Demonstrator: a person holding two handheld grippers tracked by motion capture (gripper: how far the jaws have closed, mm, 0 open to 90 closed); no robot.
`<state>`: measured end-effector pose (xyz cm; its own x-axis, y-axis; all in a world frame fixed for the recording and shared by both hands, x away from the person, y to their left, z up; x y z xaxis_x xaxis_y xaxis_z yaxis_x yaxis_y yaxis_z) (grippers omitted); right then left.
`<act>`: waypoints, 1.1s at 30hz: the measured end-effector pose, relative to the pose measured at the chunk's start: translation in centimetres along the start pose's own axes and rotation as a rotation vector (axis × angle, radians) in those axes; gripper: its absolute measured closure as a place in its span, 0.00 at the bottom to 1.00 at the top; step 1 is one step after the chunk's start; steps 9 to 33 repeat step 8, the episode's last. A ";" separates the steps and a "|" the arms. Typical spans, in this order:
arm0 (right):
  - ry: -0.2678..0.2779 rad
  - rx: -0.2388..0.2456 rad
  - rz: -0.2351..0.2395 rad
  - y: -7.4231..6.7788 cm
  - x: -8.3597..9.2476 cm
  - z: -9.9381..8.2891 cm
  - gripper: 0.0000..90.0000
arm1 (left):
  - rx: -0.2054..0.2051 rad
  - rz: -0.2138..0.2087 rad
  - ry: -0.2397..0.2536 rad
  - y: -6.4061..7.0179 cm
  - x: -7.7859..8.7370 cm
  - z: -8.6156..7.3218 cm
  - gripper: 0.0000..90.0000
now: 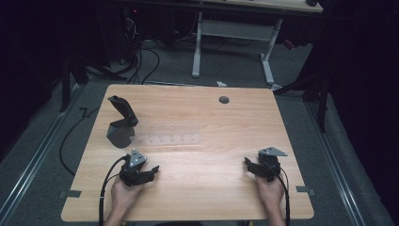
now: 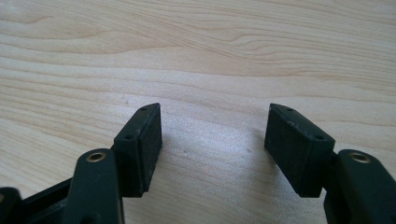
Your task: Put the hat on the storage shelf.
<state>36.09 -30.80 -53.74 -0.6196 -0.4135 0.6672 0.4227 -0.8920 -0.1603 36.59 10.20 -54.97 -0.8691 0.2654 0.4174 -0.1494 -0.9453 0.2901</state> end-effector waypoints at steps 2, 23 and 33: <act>0.000 0.000 0.000 0.0 0.0 0.0 0.41 | 0.010 0.000 -0.007 -0.1 -0.1 0.1 0.40; -0.001 0.000 0.001 0.0 0.0 0.0 0.41 | 0.014 -0.003 -0.011 0.0 -0.1 0.0 0.36; -0.001 0.000 0.001 0.0 0.0 0.0 0.41 | 0.014 -0.003 -0.011 0.0 -0.1 0.0 0.36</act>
Point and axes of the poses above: each handheld gripper's, and its own axes: x roughly backward along the jaws, z roughly out of its top, y roughly to its right, the point moved 1 cm from there along -x, roughly forward along the jaws, and after that the axes turned 15 degrees about z, right-handed, at the moved point
